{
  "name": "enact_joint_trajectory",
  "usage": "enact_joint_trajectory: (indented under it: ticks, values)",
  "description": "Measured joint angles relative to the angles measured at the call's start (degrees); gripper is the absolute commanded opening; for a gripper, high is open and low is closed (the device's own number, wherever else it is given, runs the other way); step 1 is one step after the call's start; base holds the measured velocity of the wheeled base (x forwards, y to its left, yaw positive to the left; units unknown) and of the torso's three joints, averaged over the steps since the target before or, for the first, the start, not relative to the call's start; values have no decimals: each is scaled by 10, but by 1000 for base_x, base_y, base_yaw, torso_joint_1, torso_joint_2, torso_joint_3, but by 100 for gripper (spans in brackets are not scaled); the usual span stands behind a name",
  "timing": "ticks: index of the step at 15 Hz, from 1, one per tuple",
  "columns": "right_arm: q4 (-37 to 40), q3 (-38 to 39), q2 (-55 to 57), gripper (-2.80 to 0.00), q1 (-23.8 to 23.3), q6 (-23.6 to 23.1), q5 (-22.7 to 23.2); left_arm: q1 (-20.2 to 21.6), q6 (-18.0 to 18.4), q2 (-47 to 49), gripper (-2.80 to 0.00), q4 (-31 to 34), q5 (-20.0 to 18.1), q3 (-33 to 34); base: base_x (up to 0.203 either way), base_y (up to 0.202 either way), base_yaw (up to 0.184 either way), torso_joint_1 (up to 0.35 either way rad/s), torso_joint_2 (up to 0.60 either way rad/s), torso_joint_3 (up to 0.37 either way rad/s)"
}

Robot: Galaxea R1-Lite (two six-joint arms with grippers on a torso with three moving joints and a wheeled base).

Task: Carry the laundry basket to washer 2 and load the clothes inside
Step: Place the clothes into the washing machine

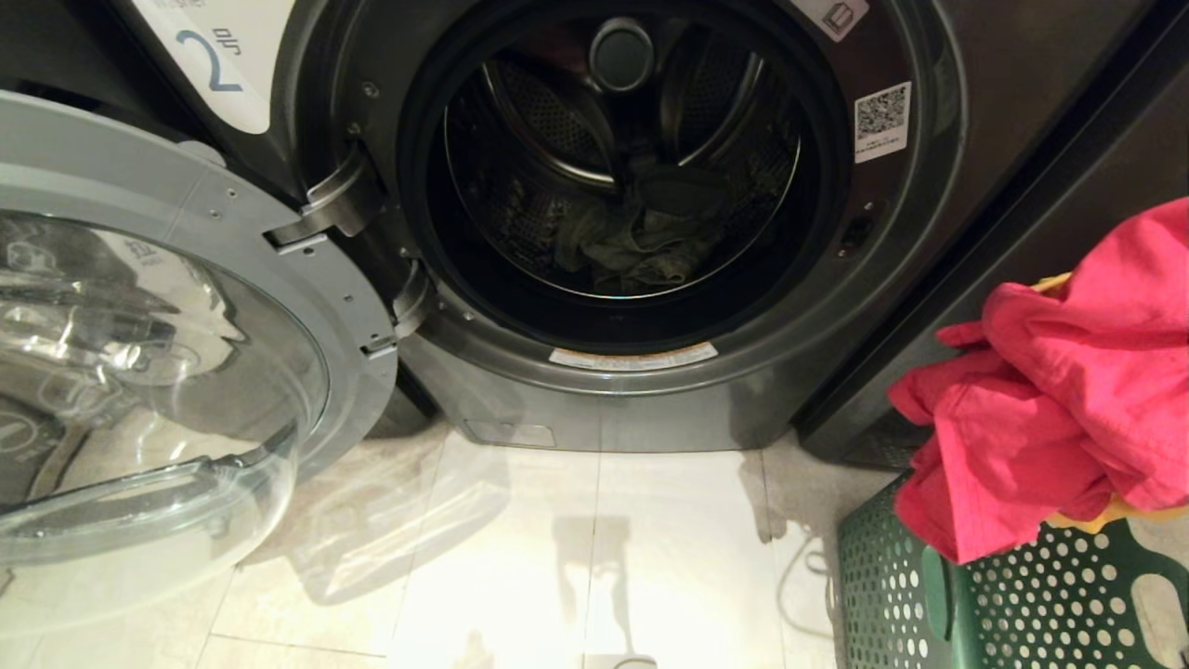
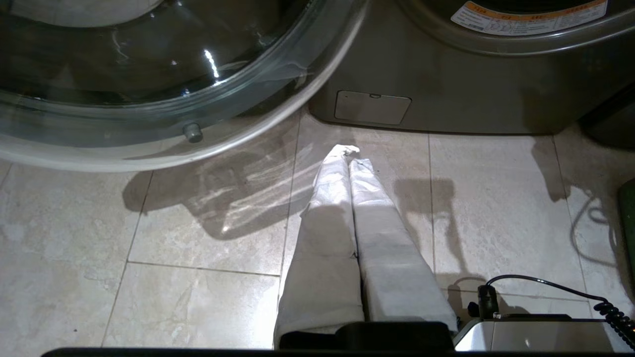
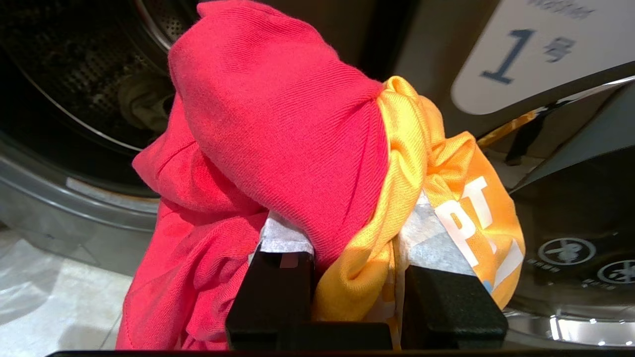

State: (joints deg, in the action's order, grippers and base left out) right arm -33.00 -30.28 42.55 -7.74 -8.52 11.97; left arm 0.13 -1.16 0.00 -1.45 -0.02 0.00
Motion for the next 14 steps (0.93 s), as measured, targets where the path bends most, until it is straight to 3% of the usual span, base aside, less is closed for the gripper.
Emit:
enact_joint_trajectory:
  ticks: [2, 7, 11, 14]
  values:
    - [5, 2, -4, -280, 0, 0, 0, 0, 0, 0, -280, -1, 0, 0, 0, 123, 4, -1, 3, 6]
    - [7, 19, -9, -280, 0, -1, 24, 0, 0, 0, -280, -1, 0, 0, 0, 0, 0, 0, 0, 0]
    - [53, 16, -8, -280, 0, -42, 47, 0, 0, 0, -280, -1, 0, 0, 0, 0, 0, 0, 0, 0]
    - [69, 11, -6, -280, 0, -46, 65, 0, 0, 0, -280, -1, -1, 0, 0, 0, 0, 0, 0, 0]
